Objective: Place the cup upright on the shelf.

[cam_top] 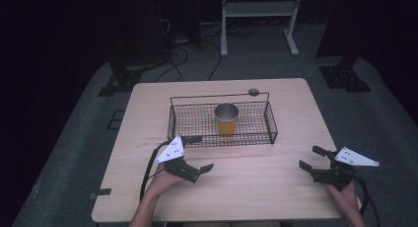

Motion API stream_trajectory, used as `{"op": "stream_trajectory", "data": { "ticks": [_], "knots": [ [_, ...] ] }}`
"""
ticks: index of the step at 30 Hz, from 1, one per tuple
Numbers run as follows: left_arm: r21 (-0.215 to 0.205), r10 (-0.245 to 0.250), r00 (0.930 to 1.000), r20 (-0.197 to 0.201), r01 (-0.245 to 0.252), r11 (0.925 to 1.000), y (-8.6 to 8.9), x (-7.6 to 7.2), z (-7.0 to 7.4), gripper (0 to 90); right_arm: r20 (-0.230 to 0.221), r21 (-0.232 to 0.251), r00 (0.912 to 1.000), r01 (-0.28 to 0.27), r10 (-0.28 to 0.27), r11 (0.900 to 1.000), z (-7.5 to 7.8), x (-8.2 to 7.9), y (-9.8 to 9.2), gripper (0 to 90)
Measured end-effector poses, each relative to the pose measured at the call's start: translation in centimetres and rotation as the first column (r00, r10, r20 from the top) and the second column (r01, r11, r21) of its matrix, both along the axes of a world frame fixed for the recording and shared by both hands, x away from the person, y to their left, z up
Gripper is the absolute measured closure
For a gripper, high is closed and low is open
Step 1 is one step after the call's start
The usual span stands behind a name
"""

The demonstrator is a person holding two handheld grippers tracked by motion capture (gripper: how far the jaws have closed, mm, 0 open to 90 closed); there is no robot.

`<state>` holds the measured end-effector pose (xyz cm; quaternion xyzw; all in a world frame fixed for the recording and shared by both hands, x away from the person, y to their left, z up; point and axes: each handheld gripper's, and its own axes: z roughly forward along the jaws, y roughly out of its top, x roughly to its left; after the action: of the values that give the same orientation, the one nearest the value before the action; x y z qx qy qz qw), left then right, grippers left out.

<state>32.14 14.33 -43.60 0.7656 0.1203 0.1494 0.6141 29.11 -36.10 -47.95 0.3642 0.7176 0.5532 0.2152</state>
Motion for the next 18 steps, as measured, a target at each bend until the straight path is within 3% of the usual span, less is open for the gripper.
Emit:
{"op": "stream_trajectory", "data": {
  "ticks": [6,18],
  "knots": [
    [0.000,0.020,0.9998,0.003,-0.020,0.9998,0.4,-0.5,-0.6,2.0,0.000,-0.002,1.0000,-0.001,0.001,1.000,0.0,0.0,0.0,13.8],
    [-0.073,0.065,0.9979,0.004,-0.065,0.9953,1.1,-2.7,-1.9,2.0,-0.001,-0.012,1.0000,-0.010,0.010,1.000,0.0,0.0,0.1,13.8]
  ]
}}
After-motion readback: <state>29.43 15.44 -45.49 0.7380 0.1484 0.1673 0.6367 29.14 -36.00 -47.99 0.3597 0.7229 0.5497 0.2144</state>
